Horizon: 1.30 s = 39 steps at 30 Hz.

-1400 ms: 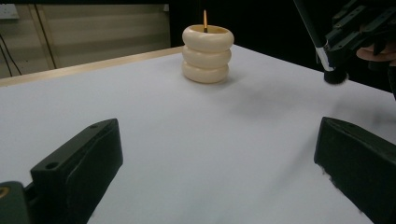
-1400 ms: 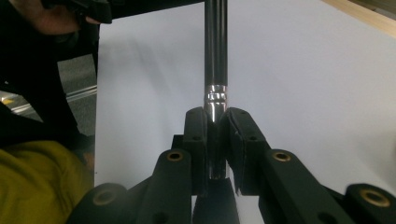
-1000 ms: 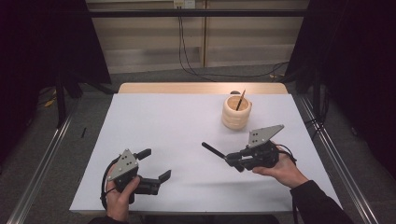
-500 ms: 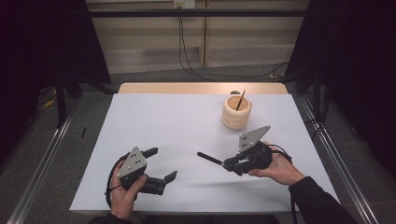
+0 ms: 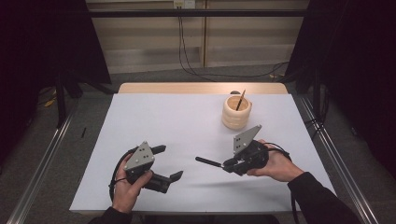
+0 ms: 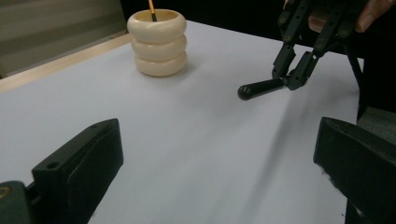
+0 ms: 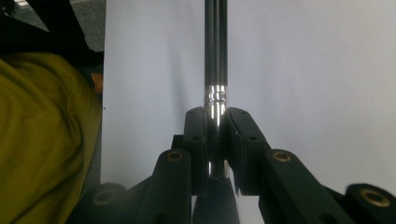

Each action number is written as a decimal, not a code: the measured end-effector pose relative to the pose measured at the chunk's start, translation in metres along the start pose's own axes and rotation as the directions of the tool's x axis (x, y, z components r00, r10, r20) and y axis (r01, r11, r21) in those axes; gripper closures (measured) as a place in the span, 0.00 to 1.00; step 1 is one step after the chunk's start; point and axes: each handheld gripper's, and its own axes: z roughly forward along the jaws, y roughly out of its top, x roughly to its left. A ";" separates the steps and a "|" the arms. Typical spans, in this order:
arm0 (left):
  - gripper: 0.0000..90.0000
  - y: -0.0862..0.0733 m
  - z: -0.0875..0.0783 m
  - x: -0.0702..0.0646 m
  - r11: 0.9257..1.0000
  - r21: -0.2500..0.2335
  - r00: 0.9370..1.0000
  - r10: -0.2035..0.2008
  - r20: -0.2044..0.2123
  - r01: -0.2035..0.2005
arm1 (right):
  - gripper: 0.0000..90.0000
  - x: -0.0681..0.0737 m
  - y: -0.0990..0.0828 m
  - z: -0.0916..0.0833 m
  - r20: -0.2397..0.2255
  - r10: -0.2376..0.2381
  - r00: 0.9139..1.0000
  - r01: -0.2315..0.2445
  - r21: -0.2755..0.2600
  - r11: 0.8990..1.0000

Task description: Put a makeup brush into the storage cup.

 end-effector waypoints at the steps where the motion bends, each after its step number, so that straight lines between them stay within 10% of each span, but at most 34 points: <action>1: 0.02 0.001 0.001 0.000 1.000 0.010 1.000 0.002 0.007 -0.002 | 0.86 0.000 0.001 0.002 -0.004 -0.007 1.000 0.007 0.019 1.000; 19: 0.02 0.016 0.023 -0.006 0.992 0.118 0.996 0.035 0.084 -0.045 | 0.86 0.002 0.015 0.017 -0.043 -0.045 0.998 0.051 0.162 0.986; 39: 0.03 0.021 0.049 -0.015 0.951 0.271 0.972 0.092 0.215 -0.150 | 0.86 0.006 0.026 0.033 -0.098 -0.066 0.993 0.090 0.255 0.963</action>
